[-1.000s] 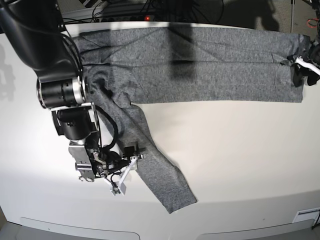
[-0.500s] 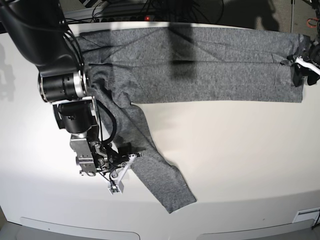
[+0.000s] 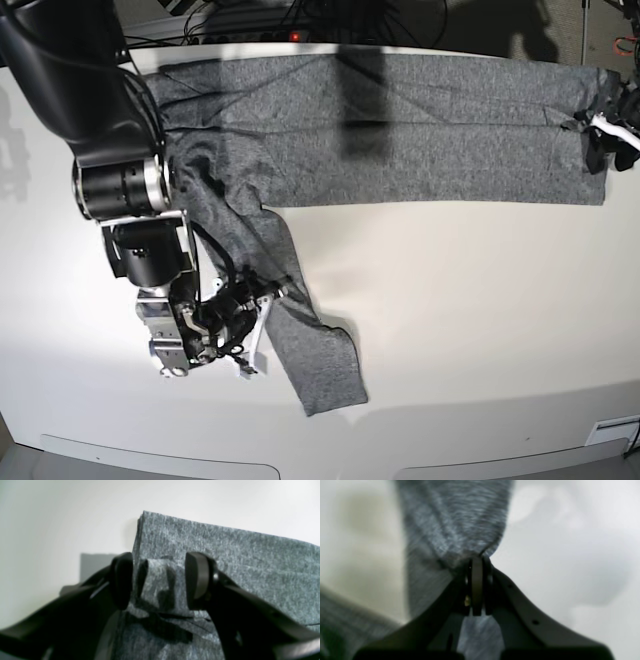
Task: Fold the T-shirt properly
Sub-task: 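Grasp the sleeve cuff with the right gripper and fold it inward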
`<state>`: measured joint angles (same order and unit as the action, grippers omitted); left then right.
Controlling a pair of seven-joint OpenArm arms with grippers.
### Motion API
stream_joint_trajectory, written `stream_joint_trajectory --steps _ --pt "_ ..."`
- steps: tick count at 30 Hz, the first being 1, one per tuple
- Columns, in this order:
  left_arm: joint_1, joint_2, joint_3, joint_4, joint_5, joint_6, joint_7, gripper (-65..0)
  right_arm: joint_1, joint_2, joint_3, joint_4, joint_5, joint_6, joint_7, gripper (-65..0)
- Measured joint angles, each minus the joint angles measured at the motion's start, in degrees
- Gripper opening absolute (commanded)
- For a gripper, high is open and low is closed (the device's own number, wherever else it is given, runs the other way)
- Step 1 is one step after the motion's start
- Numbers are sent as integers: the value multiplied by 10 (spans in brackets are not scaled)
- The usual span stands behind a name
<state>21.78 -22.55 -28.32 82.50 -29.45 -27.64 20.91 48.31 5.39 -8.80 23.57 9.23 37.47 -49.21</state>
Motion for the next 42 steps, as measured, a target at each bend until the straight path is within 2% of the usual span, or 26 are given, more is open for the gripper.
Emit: stream_joint_trajectory --steps 2,11,14,17,19,24,27,33,42 --pt "0 0 0 0 0 0 0 -324 1 -2 0 23 38 20 -37 -650" --pt "0 0 0 0 1 0 0 -324 -30 -35 0 167 122 21 -184 -650" --pt "0 0 0 0 1 0 0 -324 -59 -47 -10 233 160 21 -193 -650" --pt "0 0 0 0 25 1 0 -324 -101 -48 -34 292 223 22 -231 -650" --pt "0 0 0 0 27 19 0 -324 -135 -45 -54 339 237 23 -247 -650" --pt "0 0 0 0 27 18 0 -324 -206 -46 -93 483 266 23 -257 -650" --pt "0 0 0 0 27 18 0 -324 -248 -46 -115 547 279 11 -259 -650" --pt "0 0 0 0 27 18 -2 -324 -319 -45 -134 673 278 -3 -263 -650" --pt "0 0 0 0 27 18 -2 -324 -417 -45 -134 756 292 -4 -259 -650"
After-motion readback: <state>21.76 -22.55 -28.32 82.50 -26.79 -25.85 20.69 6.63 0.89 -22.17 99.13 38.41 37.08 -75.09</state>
